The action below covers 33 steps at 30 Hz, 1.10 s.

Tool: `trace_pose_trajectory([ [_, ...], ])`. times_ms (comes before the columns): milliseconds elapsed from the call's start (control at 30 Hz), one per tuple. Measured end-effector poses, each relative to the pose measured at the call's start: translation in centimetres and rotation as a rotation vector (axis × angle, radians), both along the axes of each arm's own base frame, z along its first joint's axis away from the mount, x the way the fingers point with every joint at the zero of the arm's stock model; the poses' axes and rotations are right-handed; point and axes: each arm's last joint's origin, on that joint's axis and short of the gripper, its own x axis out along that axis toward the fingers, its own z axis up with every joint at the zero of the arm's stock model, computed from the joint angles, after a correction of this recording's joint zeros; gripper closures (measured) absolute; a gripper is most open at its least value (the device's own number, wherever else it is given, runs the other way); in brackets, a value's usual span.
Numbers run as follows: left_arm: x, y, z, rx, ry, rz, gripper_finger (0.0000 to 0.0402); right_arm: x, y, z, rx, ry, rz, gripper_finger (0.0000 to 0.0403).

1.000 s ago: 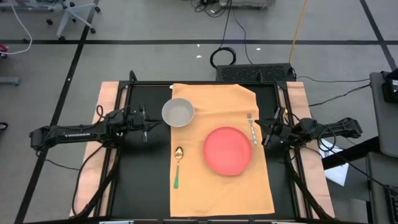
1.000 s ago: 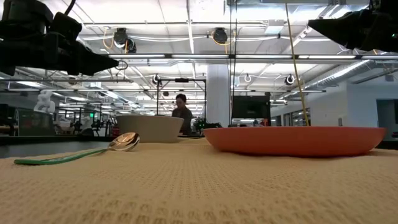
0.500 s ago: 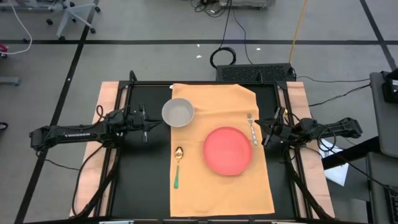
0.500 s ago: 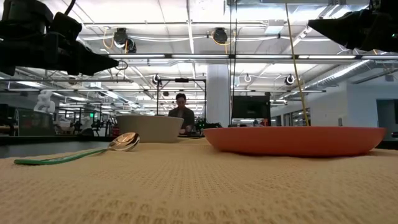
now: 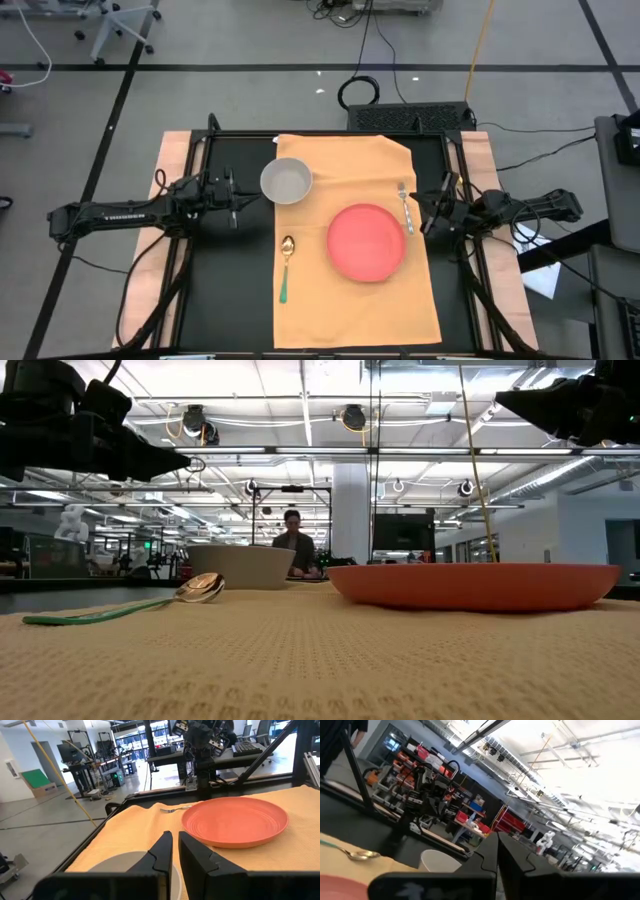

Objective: Set table place
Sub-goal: Put the bowl on the plate on the napkin

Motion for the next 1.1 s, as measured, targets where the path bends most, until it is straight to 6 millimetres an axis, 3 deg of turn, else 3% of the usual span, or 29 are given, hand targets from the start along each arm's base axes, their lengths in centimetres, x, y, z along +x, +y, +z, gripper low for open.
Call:
trace_pose_trajectory([
  [467, 0.0, 0.1, 0.9, -0.033, -0.099, 0.023, 0.0364, 0.0, 0.0, 0.0, -0.007, 0.001, -0.002, 0.0403],
  [867, -0.3, 0.2, 2.4, -0.049, -0.258, 0.066, 0.0364, 0.0, 0.0, 0.1, 0.429, -0.092, 0.145, 0.0403],
  [1100, -0.4, 0.5, 2.3, -0.093, -0.266, 0.171, 0.0364, -0.3, 0.0, 0.7, 0.321, -0.132, 0.116, 0.0403],
])
